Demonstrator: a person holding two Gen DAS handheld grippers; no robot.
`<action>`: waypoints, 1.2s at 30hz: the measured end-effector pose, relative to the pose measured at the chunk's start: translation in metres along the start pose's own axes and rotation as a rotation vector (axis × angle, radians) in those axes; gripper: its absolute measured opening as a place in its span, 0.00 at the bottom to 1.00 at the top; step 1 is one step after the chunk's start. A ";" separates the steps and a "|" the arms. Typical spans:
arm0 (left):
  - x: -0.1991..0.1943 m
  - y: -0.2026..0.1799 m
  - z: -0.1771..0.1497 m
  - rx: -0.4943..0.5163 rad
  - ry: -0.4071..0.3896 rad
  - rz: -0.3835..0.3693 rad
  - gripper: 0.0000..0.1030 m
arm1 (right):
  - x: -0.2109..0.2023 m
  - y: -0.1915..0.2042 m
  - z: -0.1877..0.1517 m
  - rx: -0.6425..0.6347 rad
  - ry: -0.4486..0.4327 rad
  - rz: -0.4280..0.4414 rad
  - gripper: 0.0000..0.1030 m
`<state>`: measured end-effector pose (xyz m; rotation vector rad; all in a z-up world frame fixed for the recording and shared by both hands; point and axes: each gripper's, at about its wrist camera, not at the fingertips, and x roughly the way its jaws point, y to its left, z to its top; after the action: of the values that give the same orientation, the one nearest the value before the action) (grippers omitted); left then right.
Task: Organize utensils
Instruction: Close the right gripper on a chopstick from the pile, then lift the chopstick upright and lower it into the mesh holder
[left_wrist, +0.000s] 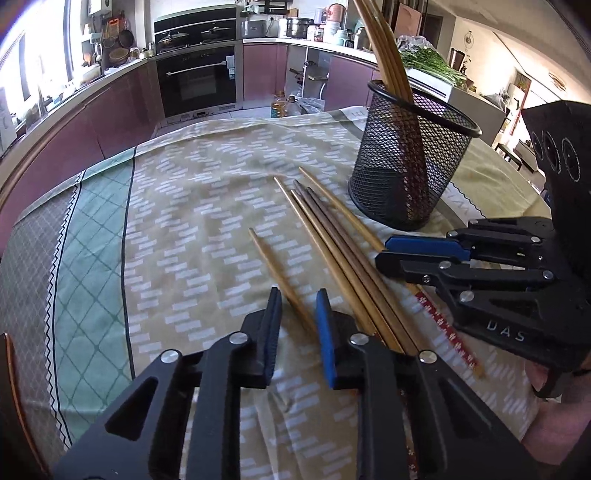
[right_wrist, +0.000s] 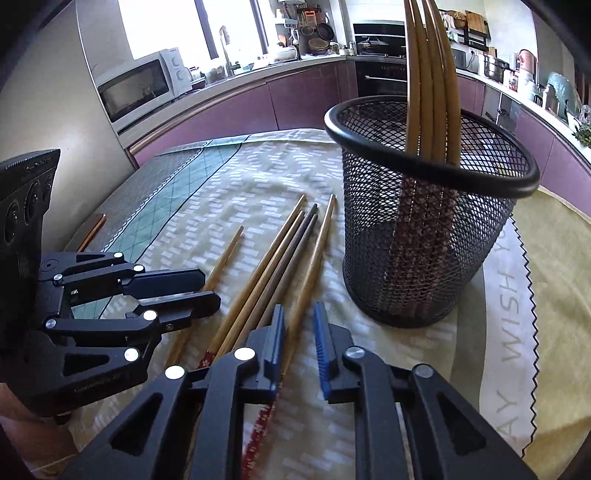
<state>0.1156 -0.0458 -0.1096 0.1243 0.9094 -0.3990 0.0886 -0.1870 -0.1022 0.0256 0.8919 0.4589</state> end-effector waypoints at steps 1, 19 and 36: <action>0.000 0.001 0.000 -0.006 -0.002 -0.002 0.16 | -0.001 -0.002 0.000 0.012 -0.001 0.008 0.08; -0.019 -0.008 -0.007 -0.018 -0.025 -0.103 0.07 | -0.021 0.000 -0.018 -0.024 0.020 0.117 0.05; 0.000 -0.006 -0.002 0.017 0.054 -0.144 0.09 | -0.002 -0.002 -0.001 -0.046 0.048 0.108 0.06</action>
<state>0.1118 -0.0509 -0.1104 0.0855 0.9717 -0.5390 0.0871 -0.1901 -0.1020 0.0207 0.9299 0.5823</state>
